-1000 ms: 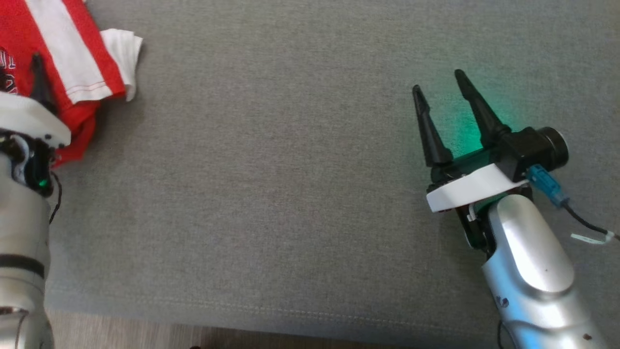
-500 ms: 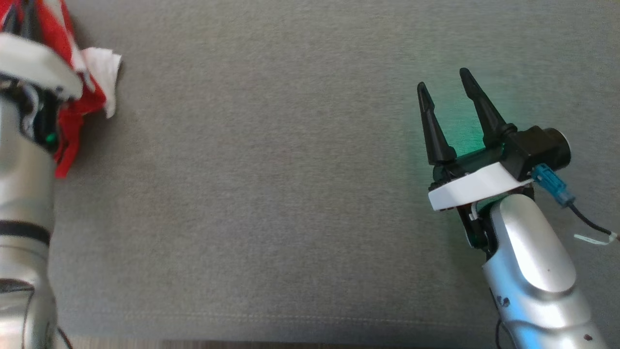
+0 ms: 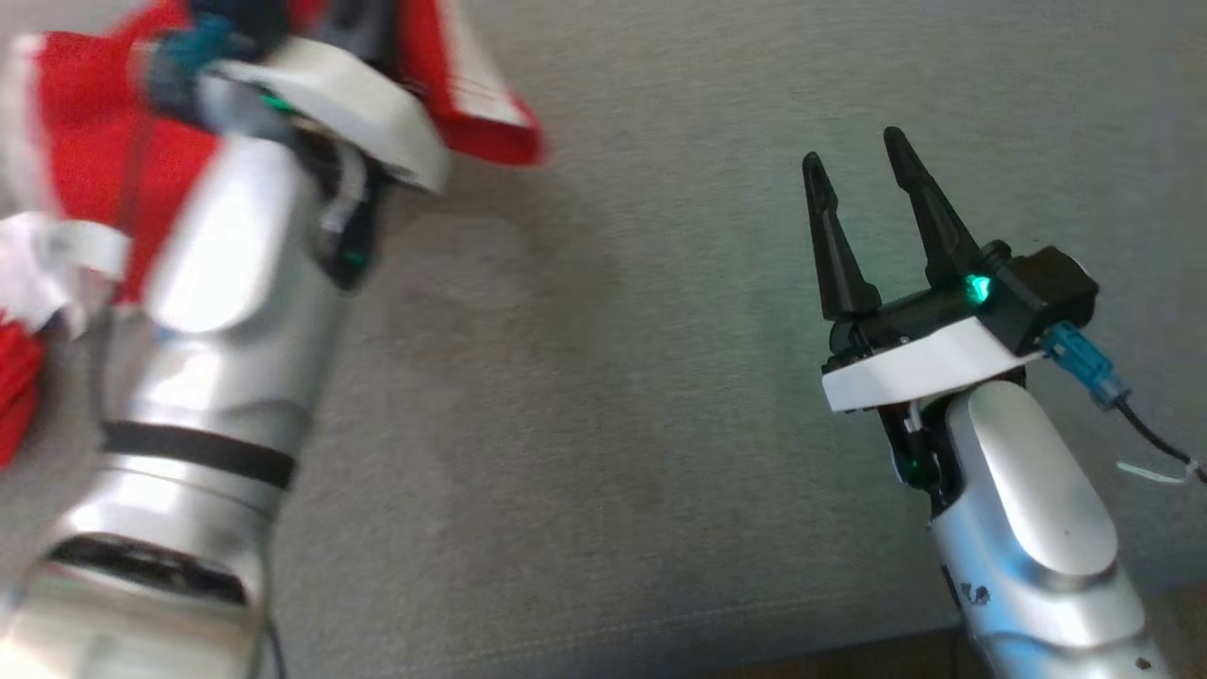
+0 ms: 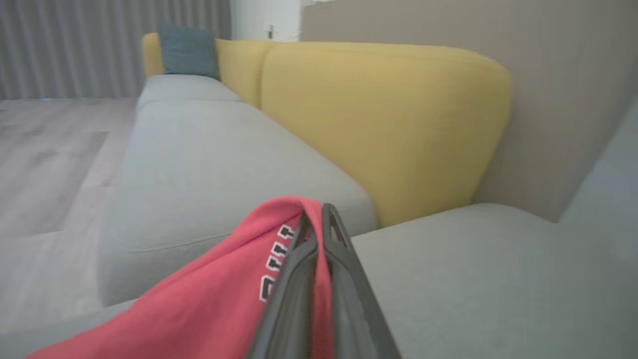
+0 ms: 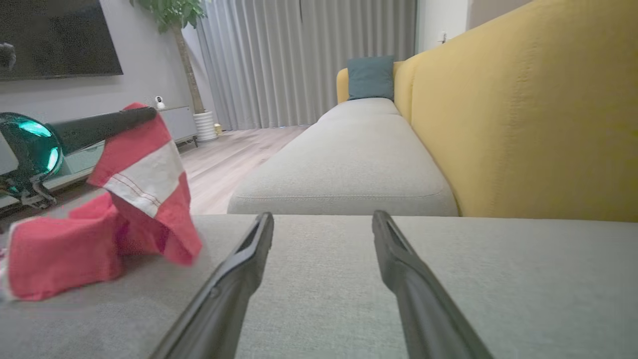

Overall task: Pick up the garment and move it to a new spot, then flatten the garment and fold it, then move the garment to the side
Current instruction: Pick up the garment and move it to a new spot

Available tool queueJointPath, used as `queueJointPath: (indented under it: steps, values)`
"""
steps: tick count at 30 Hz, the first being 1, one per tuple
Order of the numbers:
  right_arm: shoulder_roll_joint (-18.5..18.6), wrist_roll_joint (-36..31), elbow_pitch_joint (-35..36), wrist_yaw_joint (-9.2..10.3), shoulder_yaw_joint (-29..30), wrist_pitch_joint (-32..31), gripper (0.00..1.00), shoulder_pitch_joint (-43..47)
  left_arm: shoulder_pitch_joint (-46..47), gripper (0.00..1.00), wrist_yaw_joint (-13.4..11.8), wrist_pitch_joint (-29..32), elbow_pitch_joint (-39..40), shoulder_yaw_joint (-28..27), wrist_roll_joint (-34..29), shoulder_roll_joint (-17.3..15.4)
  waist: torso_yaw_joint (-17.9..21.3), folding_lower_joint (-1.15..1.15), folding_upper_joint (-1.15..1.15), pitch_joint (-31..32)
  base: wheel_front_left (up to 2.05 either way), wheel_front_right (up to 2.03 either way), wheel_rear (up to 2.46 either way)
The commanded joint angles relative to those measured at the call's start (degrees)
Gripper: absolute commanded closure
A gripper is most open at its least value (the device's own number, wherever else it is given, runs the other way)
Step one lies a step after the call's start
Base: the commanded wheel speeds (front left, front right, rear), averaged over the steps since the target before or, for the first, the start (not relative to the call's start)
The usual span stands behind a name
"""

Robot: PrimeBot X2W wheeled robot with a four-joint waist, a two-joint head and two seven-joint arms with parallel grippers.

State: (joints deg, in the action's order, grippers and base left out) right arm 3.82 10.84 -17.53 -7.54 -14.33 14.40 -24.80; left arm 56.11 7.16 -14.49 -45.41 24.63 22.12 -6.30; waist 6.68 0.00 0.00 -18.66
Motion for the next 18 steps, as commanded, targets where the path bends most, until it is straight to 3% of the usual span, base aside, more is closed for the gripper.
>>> queueJointPath:
  steps: [1,5,12,18]
  values:
    - [-0.93,0.68,2.21,0.05,-0.99,0.6,0.0,1.23,1.18,1.0,0.32,-0.51,3.78,1.14,1.04,0.02,3.69,0.0,0.0,1.53,0.0,0.0,0.0]
    - [-0.93,1.31,2.43,0.05,-0.55,0.6,0.0,1.97,0.35,1.0,0.32,-0.51,8.13,6.16,3.65,2.63,6.31,0.0,0.0,2.18,0.0,0.0,0.0]
    - [-0.94,1.65,2.55,0.05,0.46,0.6,0.0,2.91,-1.94,1.0,0.28,-0.51,15.69,12.71,9.74,3.38,8.41,0.0,0.0,3.02,0.0,0.0,0.0]
    - [-0.94,1.45,2.63,0.05,1.46,0.6,0.0,3.57,-6.44,1.0,-2.32,-0.51,13.62,12.08,9.52,3.2,7.76,0.0,0.0,4.03,0.0,0.0,0.0]
